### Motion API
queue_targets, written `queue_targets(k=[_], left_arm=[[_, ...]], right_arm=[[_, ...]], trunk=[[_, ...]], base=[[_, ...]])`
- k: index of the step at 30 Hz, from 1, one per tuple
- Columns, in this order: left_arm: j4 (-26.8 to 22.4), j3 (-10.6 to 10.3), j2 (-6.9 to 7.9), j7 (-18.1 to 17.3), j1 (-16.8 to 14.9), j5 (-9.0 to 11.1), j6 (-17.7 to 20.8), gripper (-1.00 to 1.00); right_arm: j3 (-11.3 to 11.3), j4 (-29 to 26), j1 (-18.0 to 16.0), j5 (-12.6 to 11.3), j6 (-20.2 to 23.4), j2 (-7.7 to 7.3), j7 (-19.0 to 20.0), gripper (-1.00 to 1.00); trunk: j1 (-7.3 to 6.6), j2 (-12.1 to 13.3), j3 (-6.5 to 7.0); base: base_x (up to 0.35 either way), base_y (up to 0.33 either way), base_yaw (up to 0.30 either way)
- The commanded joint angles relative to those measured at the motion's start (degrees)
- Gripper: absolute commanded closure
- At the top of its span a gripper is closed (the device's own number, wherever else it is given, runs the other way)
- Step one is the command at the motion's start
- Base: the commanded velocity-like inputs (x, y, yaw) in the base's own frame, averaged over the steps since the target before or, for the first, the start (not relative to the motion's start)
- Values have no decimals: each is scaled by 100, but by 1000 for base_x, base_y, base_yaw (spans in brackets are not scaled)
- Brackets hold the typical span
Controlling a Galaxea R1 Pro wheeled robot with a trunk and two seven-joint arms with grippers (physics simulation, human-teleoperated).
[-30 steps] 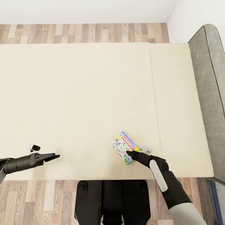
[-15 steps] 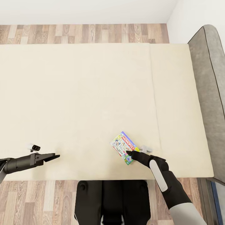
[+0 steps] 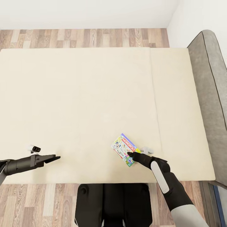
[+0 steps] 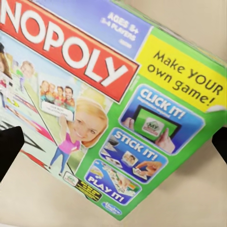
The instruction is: Put all the toys in the child's room - the three board games (two on the bed and one on the table), the two jigsaw puzzles on the table, and the tennis ball on the table - inside the toy box on the table in the child's room.
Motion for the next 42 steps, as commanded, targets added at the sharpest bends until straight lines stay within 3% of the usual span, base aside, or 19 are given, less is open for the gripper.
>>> queue_targets(k=[1,25,42], left_arm=[[0,-3,2,-20,-1,1,59,-100],[0,-3,2,-20,-1,1,56,-100],[1,-3,2,-20,-1,1,54,-100]], right_arm=[[1,-6,0,-37,22,0,-30,-100],[1,-16,3,-37,22,-1,-30,-100],[1,-16,2,-37,22,0,-30,-100]], trunk=[[4,-8,3],[4,-8,59],[4,-8,205]], base=[[0,0,0],[0,0,0],[0,0,0]])
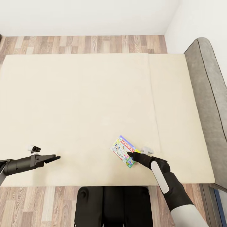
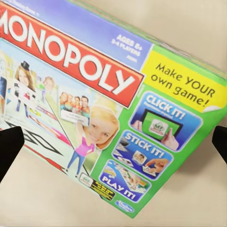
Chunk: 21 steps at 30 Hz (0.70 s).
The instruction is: Put all the toys in the child's room - the three board games (two on the bed and one on the table), the two jigsaw puzzles on the table, and the tennis ball on the table - inside the toy box on the table in the child's room.
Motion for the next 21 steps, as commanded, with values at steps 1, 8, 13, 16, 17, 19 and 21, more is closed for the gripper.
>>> queue_targets(k=[1,8,13,16,17,19,21], left_arm=[[-1,-3,2,-20,-1,0,61,-100],[-1,-3,2,-20,0,0,61,-100],[-1,-3,2,-20,0,0,61,-100],[-1,-3,2,-20,0,0,61,-100],[-1,-3,2,-20,0,0,61,-100],[-1,-3,2,-20,0,0,61,-100],[-1,-3,2,-20,0,0,61,-100]], right_arm=[[1,-7,-1,-37,22,0,-30,-100],[1,-7,-1,-37,22,0,-30,-100],[1,-7,-1,-37,22,-7,-30,-100],[1,-13,-4,-34,22,-8,-30,-100],[1,-15,-5,-33,22,-6,-30,-100],[4,-24,-2,-31,22,-6,-30,-100],[8,-46,-4,-31,27,-1,-30,-100]], trunk=[[4,-8,3],[4,-8,43],[4,-8,48],[4,-8,49],[4,-8,49],[4,-8,49],[4,-8,49]], base=[[0,0,0],[0,0,0],[0,0,0],[0,0,0],[0,0,0],[0,0,0],[0,0,0]])
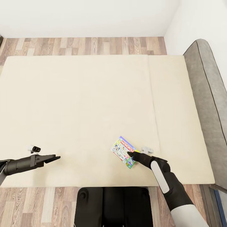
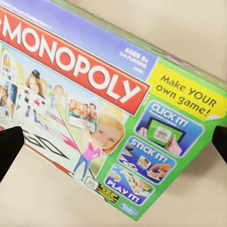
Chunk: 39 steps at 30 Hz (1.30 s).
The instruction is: Put all the toys in the child's room - the three board games (two on the bed and one on the table), the two jigsaw puzzles on the table, and the tennis ball on the table - inside the toy box on the table in the child's room.
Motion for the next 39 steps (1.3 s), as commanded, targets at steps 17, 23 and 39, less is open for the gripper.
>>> queue_targets(k=[17,23,39], left_arm=[[-1,-3,2,-20,-1,1,61,-100],[-1,-3,2,-20,-1,1,61,-100],[-1,-3,2,-20,-1,1,61,-100]], right_arm=[[4,-104,-493,-51,477,28,-84,-100],[2,-89,-765,-30,715,34,-108,-100],[-30,107,-847,-38,709,-15,-184,-100]], trunk=[[3,-9,-6],[3,-9,-6],[3,-9,-6]], base=[[0,0,0],[0,0,0],[0,0,0]])
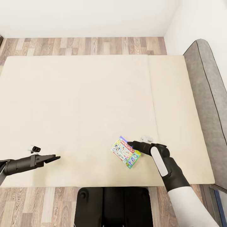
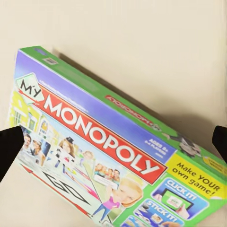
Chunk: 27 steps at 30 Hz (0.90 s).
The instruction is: Put all the toys in the child's room - the three board games (two on the bed and one on the table), the two jigsaw puzzles on the table, and the tennis ball on the table - inside the toy box on the table in the child's room.
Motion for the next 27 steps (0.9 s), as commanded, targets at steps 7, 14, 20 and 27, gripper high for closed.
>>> queue_targets(k=[7,14,20,27], left_arm=[[-1,5,2,-20,-1,1,61,-100],[-1,6,2,-20,-1,1,61,-100],[-1,12,2,-20,-1,1,61,-100],[-1,20,2,-20,-1,1,61,-100]], right_arm=[[-8,11,47,-46,-2,-36,-27,-100],[-9,14,61,-43,-3,-49,-20,-100],[-9,15,72,-45,-4,-62,-15,-100],[-9,15,79,-46,-4,-70,-12,-100]], trunk=[[3,-9,-7],[3,-9,-44],[3,-9,-97],[3,-9,-162]], base=[[0,0,0],[0,0,0],[0,0,0],[0,0,0]])
